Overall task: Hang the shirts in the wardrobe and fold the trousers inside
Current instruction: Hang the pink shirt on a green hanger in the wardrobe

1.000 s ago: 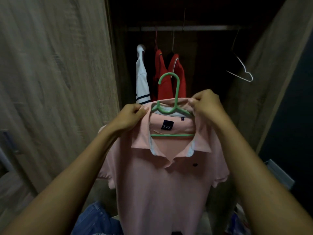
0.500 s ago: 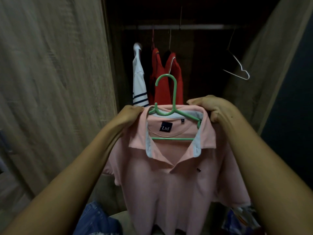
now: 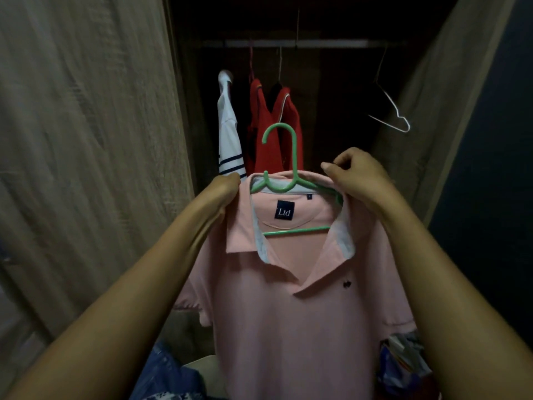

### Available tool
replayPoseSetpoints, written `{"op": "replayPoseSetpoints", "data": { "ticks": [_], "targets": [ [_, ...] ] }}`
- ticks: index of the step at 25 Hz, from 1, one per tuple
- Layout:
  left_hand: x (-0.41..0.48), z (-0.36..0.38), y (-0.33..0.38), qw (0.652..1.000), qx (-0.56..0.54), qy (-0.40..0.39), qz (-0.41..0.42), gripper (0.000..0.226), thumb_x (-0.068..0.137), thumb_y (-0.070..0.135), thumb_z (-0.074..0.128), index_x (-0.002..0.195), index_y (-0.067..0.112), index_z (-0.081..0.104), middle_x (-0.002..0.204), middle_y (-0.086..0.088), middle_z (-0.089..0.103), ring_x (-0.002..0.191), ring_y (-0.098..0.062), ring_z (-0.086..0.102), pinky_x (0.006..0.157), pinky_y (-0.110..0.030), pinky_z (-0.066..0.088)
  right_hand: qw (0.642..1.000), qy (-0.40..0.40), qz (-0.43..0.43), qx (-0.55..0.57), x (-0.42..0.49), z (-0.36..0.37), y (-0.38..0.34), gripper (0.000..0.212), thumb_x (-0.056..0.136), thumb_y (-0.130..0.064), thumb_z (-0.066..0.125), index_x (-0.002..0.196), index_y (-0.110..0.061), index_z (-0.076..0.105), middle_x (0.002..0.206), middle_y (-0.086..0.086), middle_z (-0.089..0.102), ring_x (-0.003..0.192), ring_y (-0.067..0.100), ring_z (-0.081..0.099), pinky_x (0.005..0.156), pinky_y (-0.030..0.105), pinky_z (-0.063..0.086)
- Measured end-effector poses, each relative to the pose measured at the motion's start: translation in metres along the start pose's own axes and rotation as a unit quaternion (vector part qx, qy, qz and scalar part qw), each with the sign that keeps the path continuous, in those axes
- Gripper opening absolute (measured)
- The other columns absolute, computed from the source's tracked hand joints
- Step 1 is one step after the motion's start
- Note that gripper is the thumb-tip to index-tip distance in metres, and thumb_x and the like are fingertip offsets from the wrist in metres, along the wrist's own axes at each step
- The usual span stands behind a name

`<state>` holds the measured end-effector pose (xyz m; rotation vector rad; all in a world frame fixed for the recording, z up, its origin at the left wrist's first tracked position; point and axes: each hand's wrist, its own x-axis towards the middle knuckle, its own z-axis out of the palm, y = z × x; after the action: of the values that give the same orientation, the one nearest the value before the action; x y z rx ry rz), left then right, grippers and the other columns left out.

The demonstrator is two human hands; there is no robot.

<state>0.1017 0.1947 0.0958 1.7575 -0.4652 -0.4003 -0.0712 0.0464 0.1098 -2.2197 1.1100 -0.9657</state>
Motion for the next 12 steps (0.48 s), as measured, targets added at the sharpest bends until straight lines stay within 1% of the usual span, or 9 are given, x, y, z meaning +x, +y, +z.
{"op": "replayPoseSetpoints", "data": {
  "ticks": [1, 2, 3, 4, 5, 7, 9, 10, 12],
  "targets": [
    [-0.002, 0.000, 0.002, 1.000, -0.006, 0.000, 0.001, 0.043, 0.096, 0.026, 0.038, 0.130, 0.002, 0.051, 0.123, -0.019, 0.059, 0.106, -0.032, 0.058, 0.093, -0.032, 0.045, 1.000, 0.008, 0.000, -0.014, -0.006, -0.003, 0.004, 0.037, 0.079, -0.052, 0.063, 0.104, -0.026, 0.057, 0.098, -0.003, 0.058, 0.097, 0.023, 0.057, 0.094, 0.047, 0.044],
    [-0.002, 0.000, 0.004, 1.000, -0.011, -0.002, 0.001, 0.045, 0.097, 0.027, 0.038, 0.131, 0.001, 0.049, 0.126, -0.019, 0.057, 0.110, -0.033, 0.056, 0.099, -0.036, 0.044, 1.000, -0.005, 0.012, -0.013, -0.012, -0.005, 0.008, 0.042, 0.080, -0.050, 0.065, 0.112, -0.026, 0.053, 0.101, -0.002, 0.055, 0.099, 0.025, 0.056, 0.093, 0.044, 0.045],
    [0.001, 0.000, 0.005, 1.000, -0.012, -0.009, 0.000, 0.046, 0.097, 0.029, 0.038, 0.132, 0.001, 0.048, 0.129, -0.020, 0.056, 0.114, -0.034, 0.055, 0.103, -0.039, 0.043, 0.999, -0.024, 0.027, 0.013, -0.015, -0.004, 0.013, 0.045, 0.081, -0.044, 0.067, 0.118, -0.024, 0.050, 0.102, 0.000, 0.054, 0.098, 0.025, 0.057, 0.087, 0.037, 0.047],
    [0.003, 0.001, 0.005, 1.000, -0.009, -0.014, 0.002, 0.047, 0.096, 0.030, 0.039, 0.132, 0.000, 0.048, 0.131, -0.020, 0.055, 0.116, -0.034, 0.054, 0.104, -0.041, 0.042, 0.996, -0.039, 0.042, 0.065, -0.017, -0.002, 0.018, 0.046, 0.082, -0.037, 0.069, 0.120, -0.021, 0.050, 0.102, 0.002, 0.055, 0.093, 0.023, 0.058, 0.076, 0.029, 0.047],
    [0.003, 0.001, 0.005, 1.000, -0.002, -0.017, 0.009, 0.047, 0.096, 0.031, 0.041, 0.131, 0.001, 0.049, 0.131, -0.019, 0.055, 0.116, -0.034, 0.054, 0.104, -0.041, 0.042, 0.988, -0.041, 0.052, 0.139, -0.018, 0.001, 0.021, 0.043, 0.084, -0.030, 0.069, 0.121, -0.018, 0.051, 0.098, 0.002, 0.057, 0.086, 0.020, 0.059, 0.065, 0.023, 0.046],
    [-0.001, 0.001, 0.006, 0.999, -0.002, -0.031, 0.019, 0.045, 0.094, 0.037, 0.049, 0.125, 0.004, 0.053, 0.123, -0.014, 0.059, 0.111, -0.031, 0.057, 0.103, -0.041, 0.044, 0.951, -0.024, 0.065, 0.301, -0.016, 0.004, 0.023, 0.030, 0.087, -0.017, 0.065, 0.116, -0.013, 0.057, 0.085, 0.001, 0.060, 0.068, 0.011, 0.059, 0.051, 0.017, 0.045],
    [-0.004, 0.001, 0.005, 0.998, -0.005, -0.059, 0.015, 0.042, 0.091, 0.040, 0.056, 0.117, 0.007, 0.059, 0.114, -0.014, 0.062, 0.106, -0.030, 0.059, 0.098, -0.040, 0.048, 0.903, -0.029, 0.098, 0.418, -0.013, -0.001, 0.022, 0.013, 0.089, -0.008, 0.061, 0.101, -0.013, 0.061, 0.077, 0.001, 0.061, 0.054, 0.005, 0.059, 0.047, 0.016, 0.048],
    [-0.005, 0.001, 0.004, 0.998, 0.001, -0.066, 0.016, 0.039, 0.091, 0.038, 0.057, 0.114, 0.008, 0.061, 0.113, -0.015, 0.064, 0.104, -0.030, 0.060, 0.095, -0.038, 0.049, 0.875, -0.043, 0.124, 0.466, -0.013, -0.005, 0.021, 0.010, 0.090, -0.006, 0.059, 0.093, -0.015, 0.061, 0.073, 0.002, 0.062, 0.048, 0.004, 0.059, 0.046, 0.016, 0.049],
    [-0.007, 0.000, 0.005, 0.997, 0.014, -0.072, 0.016, 0.035, 0.090, 0.034, 0.056, 0.111, 0.007, 0.063, 0.112, -0.020, 0.065, 0.095, -0.029, 0.061, 0.085, -0.036, 0.049, 0.819, -0.067, 0.185, 0.539, -0.013, -0.008, 0.022, 0.015, 0.090, -0.002, 0.057, 0.084, -0.016, 0.060, 0.063, 0.001, 0.063, 0.044, 0.006, 0.059, 0.045, 0.019, 0.051]
  ]
}}
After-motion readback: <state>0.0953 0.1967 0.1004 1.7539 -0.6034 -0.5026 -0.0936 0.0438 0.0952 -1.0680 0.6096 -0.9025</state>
